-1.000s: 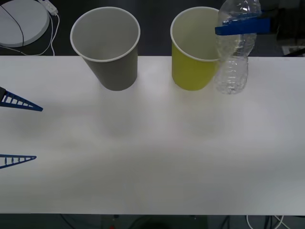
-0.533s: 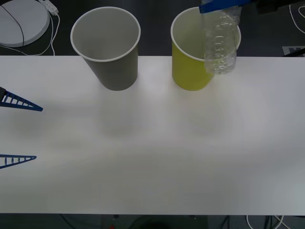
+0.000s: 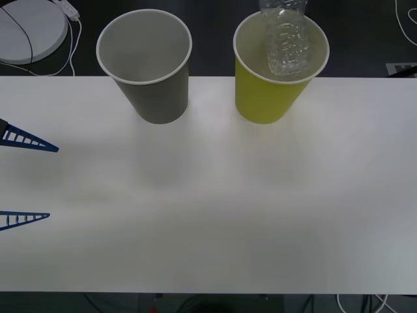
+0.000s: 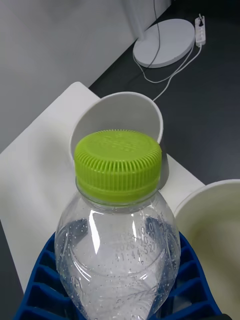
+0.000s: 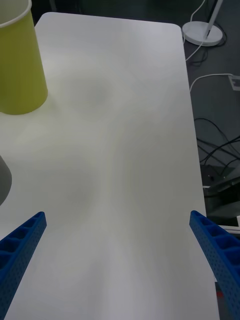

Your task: Put the can into the green bin and the plastic bottle into the gray bin

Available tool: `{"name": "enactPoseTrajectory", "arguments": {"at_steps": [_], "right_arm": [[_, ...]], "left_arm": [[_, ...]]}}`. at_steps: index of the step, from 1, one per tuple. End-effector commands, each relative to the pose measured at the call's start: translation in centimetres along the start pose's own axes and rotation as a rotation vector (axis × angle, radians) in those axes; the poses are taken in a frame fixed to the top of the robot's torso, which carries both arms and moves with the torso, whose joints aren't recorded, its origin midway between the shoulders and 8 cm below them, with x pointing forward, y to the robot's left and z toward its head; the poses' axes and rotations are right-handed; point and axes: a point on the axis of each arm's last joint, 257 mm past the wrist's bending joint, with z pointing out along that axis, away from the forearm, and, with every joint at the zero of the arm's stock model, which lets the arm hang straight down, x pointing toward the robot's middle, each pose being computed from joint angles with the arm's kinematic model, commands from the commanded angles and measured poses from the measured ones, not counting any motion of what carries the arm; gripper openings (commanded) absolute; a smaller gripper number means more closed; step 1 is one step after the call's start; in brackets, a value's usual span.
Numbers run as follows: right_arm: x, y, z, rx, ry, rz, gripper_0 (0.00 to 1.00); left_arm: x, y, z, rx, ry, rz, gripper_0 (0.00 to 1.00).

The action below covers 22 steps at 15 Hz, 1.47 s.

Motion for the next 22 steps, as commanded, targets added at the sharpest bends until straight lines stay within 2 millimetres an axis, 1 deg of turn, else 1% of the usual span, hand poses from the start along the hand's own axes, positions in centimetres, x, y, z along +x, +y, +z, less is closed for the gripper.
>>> {"name": "enactPoseTrajectory", "arguments": {"at_steps": [1,5,8,12,19,22], "right_arm": [[-1.4,-0.1,1.3,0.013,0.017,-0.014,0.00],[-3.1,-0.1,3.3,0.028,0.035,-0.025,0.00],[-4.4,0.1,4.6,0.035,0.039,-0.035,0.00],[-6.2,0.5,6.8,0.050,0.051,-0.041,0.00],[-8.5,1.2,11.0,0.083,0.078,-0.037,0.00],[-9.1,1.4,12.6,0.109,0.096,-0.040,0.00]], "left_arm": [[0.0,0.0,0.0,0.000,0.000,0.000,1.00],[0.0,0.0,0.0,0.000,0.000,0.000,1.00],[0.0,0.0,0.0,0.000,0.000,0.000,1.00],[0.0,0.0,0.0,0.000,0.000,0.000,1.00],[0.0,0.0,0.0,0.000,0.000,0.000,1.00],[0.0,0.0,0.0,0.000,0.000,0.000,1.00]]}}
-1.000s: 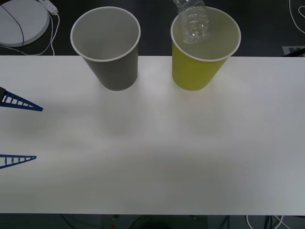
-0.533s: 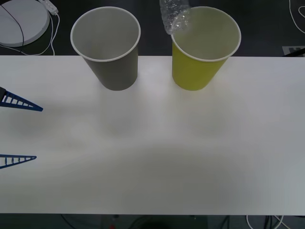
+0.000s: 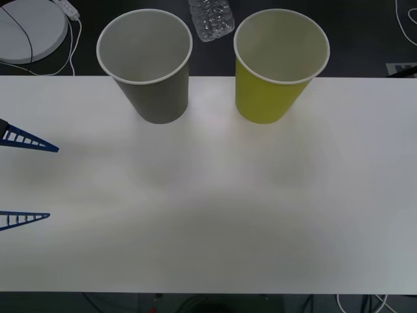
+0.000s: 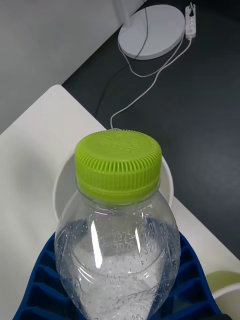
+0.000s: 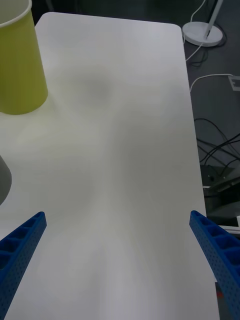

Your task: Put the can into the green bin and the plastic bottle into the gray bin

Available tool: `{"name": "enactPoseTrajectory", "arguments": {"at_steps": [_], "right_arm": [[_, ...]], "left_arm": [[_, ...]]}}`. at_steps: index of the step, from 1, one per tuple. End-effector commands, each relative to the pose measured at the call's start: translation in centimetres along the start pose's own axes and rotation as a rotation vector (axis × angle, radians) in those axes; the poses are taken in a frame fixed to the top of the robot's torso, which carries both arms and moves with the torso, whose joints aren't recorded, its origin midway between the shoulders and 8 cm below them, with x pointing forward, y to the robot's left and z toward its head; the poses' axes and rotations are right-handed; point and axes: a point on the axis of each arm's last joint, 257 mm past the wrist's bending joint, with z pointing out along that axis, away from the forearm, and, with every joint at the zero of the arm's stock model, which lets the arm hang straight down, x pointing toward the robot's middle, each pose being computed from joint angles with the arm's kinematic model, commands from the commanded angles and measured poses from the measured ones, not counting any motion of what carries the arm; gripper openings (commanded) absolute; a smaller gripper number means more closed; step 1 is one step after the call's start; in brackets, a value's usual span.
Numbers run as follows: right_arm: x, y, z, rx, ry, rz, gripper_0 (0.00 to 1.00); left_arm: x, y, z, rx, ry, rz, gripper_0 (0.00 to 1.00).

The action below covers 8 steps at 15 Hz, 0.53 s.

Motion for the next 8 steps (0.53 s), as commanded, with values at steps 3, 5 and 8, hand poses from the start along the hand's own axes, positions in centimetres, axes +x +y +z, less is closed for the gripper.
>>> {"name": "enactPoseTrajectory", "arguments": {"at_steps": [3,5,8], "right_arm": [[-1.1,0.6,2.1,0.040,0.025,-0.008,0.00],[-1.5,1.1,2.8,0.046,0.028,-0.006,0.00],[-2.0,1.7,3.6,0.069,0.043,-0.022,0.00]], "left_arm": [[0.0,0.0,0.0,0.000,0.000,0.000,1.00],[0.0,0.0,0.0,0.000,0.000,0.000,1.00],[0.0,0.0,0.0,0.000,0.000,0.000,1.00]]}}
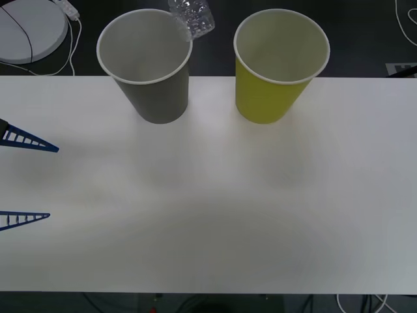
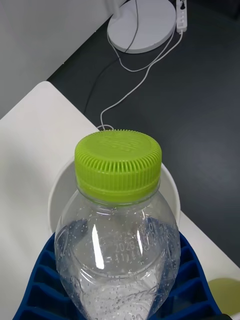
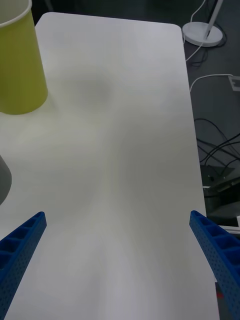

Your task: Put the can into the green bin and the plastic bottle into the gray bin

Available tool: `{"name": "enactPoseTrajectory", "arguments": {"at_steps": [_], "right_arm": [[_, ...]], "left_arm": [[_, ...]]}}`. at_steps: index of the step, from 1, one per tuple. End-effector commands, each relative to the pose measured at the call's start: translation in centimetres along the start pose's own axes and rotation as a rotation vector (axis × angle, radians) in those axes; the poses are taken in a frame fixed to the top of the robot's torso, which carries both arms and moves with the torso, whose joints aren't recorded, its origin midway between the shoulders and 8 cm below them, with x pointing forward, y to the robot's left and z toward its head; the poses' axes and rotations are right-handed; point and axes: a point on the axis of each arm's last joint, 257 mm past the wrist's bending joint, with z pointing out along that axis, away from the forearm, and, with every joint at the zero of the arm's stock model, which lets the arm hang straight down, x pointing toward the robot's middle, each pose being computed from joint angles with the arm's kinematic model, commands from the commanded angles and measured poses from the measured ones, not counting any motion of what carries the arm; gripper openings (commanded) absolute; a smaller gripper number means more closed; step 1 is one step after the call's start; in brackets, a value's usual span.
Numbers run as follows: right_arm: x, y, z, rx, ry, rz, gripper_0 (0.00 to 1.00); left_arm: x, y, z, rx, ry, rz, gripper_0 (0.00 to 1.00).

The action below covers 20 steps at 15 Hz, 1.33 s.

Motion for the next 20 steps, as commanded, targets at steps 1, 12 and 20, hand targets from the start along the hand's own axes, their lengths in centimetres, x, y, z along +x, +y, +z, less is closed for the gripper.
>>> {"name": "enactPoseTrajectory", "arguments": {"at_steps": [1,12,20], "right_arm": [[-0.6,0.7,0.6,0.015,0.010,-0.011,0.00],[-1.9,3.2,3.0,0.057,0.025,-0.044,0.00],[-2.0,3.8,3.6,0.074,0.034,-0.081,0.00]], "left_arm": [[0.0,0.0,0.0,0.000,0.000,0.000,1.00],[0.0,0.0,0.0,0.000,0.000,0.000,1.00],[0.0,0.0,0.0,0.000,0.000,0.000,1.00]]}}
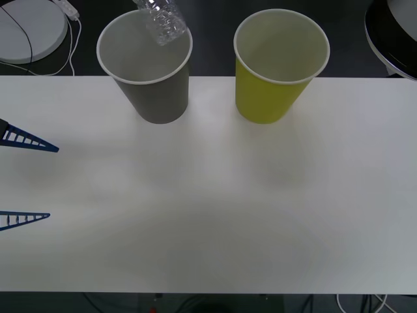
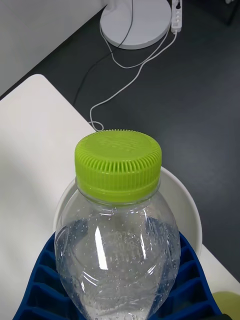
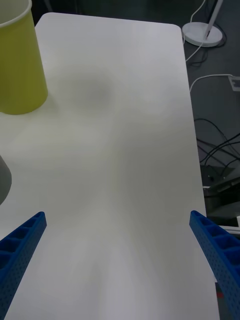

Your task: Put the can into the green bin and the plastic bottle into the gray bin

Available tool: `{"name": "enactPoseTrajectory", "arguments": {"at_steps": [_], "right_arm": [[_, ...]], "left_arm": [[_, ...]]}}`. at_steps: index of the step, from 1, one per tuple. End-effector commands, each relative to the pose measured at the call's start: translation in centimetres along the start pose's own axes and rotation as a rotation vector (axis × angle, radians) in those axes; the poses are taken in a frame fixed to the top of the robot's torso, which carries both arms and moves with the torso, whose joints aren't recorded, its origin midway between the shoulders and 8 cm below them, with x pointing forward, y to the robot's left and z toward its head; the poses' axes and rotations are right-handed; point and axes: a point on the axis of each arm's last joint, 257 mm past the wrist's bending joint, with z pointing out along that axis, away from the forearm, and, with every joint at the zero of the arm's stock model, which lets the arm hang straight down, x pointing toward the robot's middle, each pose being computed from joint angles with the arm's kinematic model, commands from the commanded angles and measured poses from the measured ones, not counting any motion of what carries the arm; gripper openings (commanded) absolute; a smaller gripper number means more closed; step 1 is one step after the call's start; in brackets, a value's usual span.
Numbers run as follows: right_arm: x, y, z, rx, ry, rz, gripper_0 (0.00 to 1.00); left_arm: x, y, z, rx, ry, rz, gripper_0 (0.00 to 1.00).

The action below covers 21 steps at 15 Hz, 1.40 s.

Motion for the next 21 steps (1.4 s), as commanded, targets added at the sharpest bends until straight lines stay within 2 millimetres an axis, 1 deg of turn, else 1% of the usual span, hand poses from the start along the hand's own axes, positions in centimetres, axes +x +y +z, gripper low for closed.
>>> {"name": "enactPoseTrajectory", "arguments": {"at_steps": [1,3,4,5,6,19,21], "right_arm": [[0.05,-0.06,0.02,0.003,0.002,-0.002,0.00],[0.05,-0.06,0.02,0.003,0.002,-0.004,0.00],[0.05,-0.09,0.02,0.005,0.002,-0.003,0.14],[0.10,-0.15,0.02,0.005,0.003,-0.002,0.73],[0.12,-0.26,0.01,0.007,0.003,-0.001,1.00],[0.15,-0.11,0.11,0.003,0.003,-0.016,1.00],[0.35,-0.47,0.19,0.003,0.003,-0.019,1.00]], "left_arm": [[0.00,0.00,0.00,0.000,0.000,0.000,1.00],[0.00,0.00,0.00,0.000,0.000,0.000,1.00],[0.00,0.00,0.00,0.000,0.000,0.000,1.00],[0.00,0.00,0.00,0.000,0.000,0.000,1.00],[0.00,0.00,0.00,0.000,0.000,0.000,1.00],[0.00,0.00,0.00,0.000,0.000,0.000,1.00],[0.00,0.00,0.00,0.000,0.000,0.000,1.00]]}}
